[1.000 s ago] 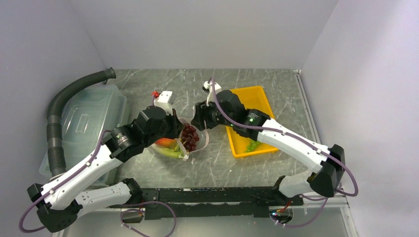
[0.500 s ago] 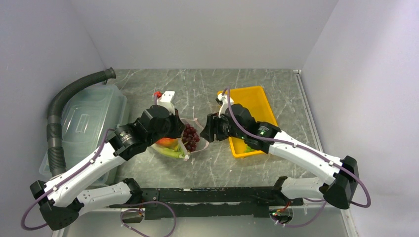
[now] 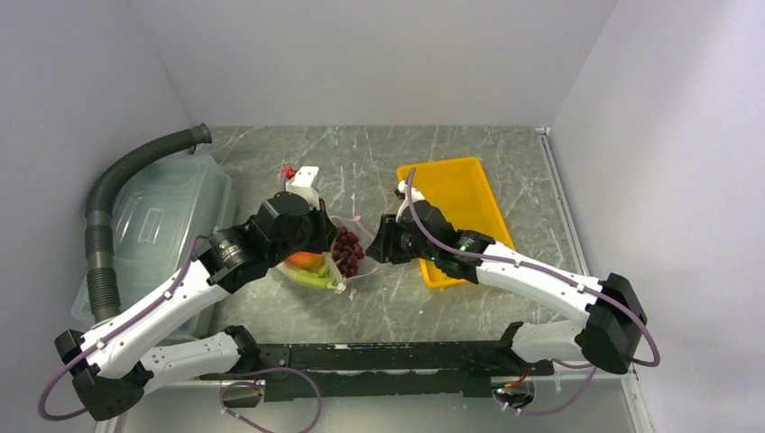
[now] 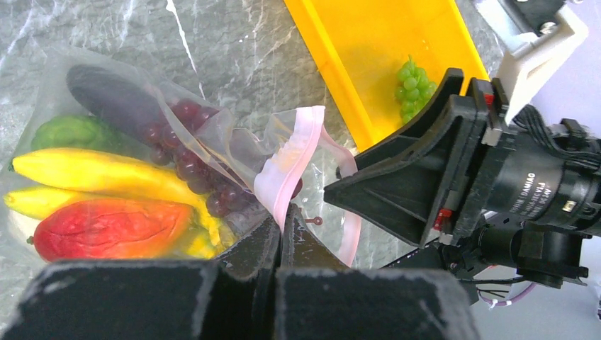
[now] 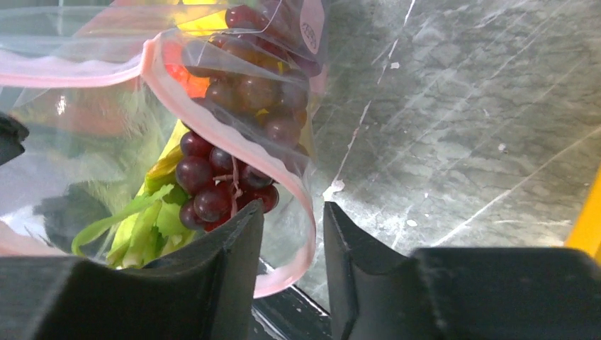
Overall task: Place the food in the zip-top bag and seal the zipper
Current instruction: Adjust the zipper food storage bag at the center of the board.
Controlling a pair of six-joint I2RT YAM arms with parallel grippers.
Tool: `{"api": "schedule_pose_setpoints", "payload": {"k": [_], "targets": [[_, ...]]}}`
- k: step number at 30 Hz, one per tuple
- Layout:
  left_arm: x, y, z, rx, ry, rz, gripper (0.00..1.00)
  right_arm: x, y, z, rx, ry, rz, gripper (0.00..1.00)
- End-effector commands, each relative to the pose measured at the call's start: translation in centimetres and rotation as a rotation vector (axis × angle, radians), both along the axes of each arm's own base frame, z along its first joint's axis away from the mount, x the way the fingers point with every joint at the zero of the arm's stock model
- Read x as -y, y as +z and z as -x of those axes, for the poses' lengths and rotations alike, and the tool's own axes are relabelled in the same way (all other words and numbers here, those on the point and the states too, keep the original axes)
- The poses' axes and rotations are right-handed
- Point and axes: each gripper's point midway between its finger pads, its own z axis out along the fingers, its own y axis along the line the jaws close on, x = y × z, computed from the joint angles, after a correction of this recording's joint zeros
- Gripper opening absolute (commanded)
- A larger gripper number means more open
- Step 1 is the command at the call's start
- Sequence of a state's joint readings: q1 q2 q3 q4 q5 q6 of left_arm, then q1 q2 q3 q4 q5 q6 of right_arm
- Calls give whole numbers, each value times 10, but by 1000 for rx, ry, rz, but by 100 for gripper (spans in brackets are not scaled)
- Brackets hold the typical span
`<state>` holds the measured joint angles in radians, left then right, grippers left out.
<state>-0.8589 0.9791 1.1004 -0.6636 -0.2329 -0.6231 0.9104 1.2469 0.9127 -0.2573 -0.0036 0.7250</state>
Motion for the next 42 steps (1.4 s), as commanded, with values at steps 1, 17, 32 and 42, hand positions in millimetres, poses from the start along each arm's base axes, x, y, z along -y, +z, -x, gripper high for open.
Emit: {"api": "schedule_pose_setpoints", "payload": {"k": [1,17,32,42], "targets": [[6,46,-4,82,8,119,0,-14,11,-9,16,-31,-86,31],[-16,74,8,115,17,106,0,-8,131,-24,259,-15,-140,0],[-24,113,24,142,-26,144,0,-7,220,-15,397,100,-130,0],[-10,36,5,33,33,59,0,-14,103,-42,267,45,60,0]]}}
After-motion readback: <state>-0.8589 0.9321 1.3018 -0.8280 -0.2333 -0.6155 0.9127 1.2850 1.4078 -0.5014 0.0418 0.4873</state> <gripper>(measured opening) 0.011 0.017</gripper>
